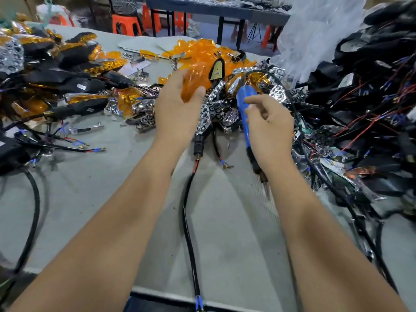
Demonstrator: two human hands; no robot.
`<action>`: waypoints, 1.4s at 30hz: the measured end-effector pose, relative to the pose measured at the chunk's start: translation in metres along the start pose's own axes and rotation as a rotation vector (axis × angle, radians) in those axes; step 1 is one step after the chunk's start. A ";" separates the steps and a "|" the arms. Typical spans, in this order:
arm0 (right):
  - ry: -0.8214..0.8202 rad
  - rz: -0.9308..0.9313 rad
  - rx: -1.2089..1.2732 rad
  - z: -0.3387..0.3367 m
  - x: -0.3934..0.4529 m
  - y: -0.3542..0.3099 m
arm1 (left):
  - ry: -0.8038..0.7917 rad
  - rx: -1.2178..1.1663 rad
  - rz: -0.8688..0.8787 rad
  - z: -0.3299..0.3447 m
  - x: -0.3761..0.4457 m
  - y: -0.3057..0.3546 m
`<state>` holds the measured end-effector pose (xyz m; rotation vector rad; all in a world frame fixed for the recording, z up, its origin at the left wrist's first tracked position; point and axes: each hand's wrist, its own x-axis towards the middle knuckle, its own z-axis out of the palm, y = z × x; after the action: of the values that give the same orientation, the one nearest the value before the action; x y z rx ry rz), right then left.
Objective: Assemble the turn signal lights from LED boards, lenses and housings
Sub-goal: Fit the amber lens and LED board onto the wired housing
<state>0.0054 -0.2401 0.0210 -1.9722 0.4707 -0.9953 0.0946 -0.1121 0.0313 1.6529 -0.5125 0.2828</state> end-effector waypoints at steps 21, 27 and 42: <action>-0.482 0.197 -0.779 -0.074 0.032 -0.003 | -0.293 -0.107 -0.070 0.022 -0.024 0.001; -0.408 0.088 -1.056 -0.052 0.020 0.002 | -0.258 -0.069 -0.071 0.024 -0.024 -0.004; -0.101 0.081 -0.699 -0.044 0.028 0.013 | -0.274 -0.096 -0.065 0.024 -0.025 -0.004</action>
<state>-0.0119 -0.2887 0.0373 -2.5735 0.9258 -0.7251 0.0729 -0.1308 0.0124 1.6198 -0.6659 -0.0177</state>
